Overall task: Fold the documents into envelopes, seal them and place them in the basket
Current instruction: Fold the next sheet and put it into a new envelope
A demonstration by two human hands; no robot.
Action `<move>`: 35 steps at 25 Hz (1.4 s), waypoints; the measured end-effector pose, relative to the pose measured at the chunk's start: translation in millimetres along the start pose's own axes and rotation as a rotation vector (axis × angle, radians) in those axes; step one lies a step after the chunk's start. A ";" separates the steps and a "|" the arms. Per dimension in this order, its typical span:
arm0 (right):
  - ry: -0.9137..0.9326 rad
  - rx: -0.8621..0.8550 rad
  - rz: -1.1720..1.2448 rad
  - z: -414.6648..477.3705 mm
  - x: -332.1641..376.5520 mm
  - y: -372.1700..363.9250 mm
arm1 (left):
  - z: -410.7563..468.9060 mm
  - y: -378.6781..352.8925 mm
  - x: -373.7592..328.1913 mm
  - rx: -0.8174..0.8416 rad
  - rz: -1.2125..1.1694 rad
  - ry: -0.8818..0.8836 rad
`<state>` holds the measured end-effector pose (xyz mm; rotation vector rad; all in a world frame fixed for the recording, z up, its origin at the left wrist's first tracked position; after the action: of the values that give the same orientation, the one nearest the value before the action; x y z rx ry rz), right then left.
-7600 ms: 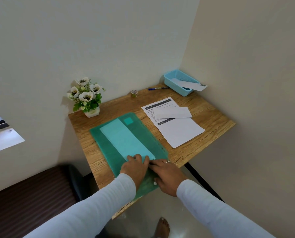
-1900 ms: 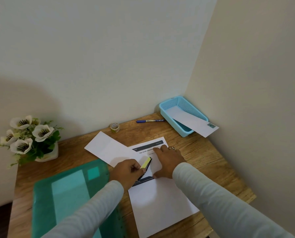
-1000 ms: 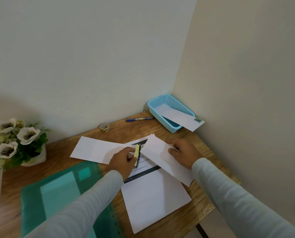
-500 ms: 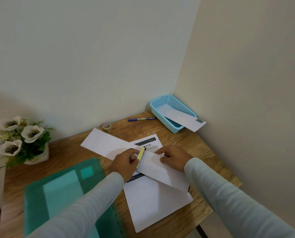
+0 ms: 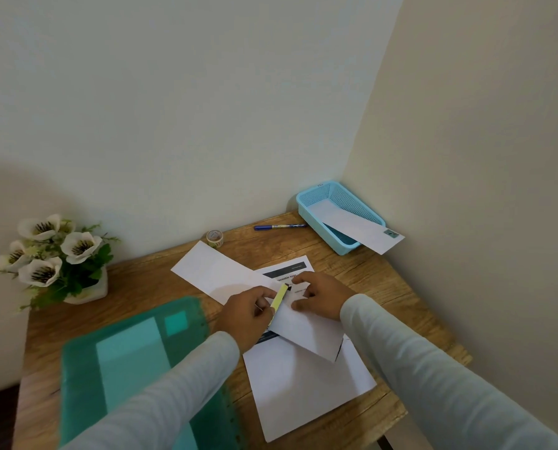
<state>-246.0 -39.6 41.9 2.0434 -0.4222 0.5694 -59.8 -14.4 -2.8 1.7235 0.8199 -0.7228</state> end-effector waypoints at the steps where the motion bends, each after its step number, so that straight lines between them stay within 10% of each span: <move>1: -0.034 0.037 -0.007 -2.5 -4.9 3.2 | 0.1 1.2 2.2 -0.010 -0.001 0.012; 6: -0.166 0.179 0.065 -20.0 -35.2 13.7 | 1.6 2.5 12.4 -0.035 0.019 0.047; 21: -0.101 -0.093 0.737 -12.3 -10.0 -6.7 | -10.4 3.0 -8.7 -0.019 -0.020 -0.016; 35: 0.041 -0.217 0.644 -19.8 11.5 4.5 | -13.9 11.3 -62.0 -0.030 -0.225 -0.146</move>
<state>-243.2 -25.5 60.3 1.6652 -1.0847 0.9002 -85.8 -14.5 56.4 1.5473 0.9265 -0.9707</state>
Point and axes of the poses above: each hand's wrist, its own z-axis towards the middle knuckle, its own y-axis out of the back of the hand, x = y × z, the point moved 3 cm from there along z, towards the middle knuckle, and after that the axes turned 7 degrees about y, right-handed, at the moved point
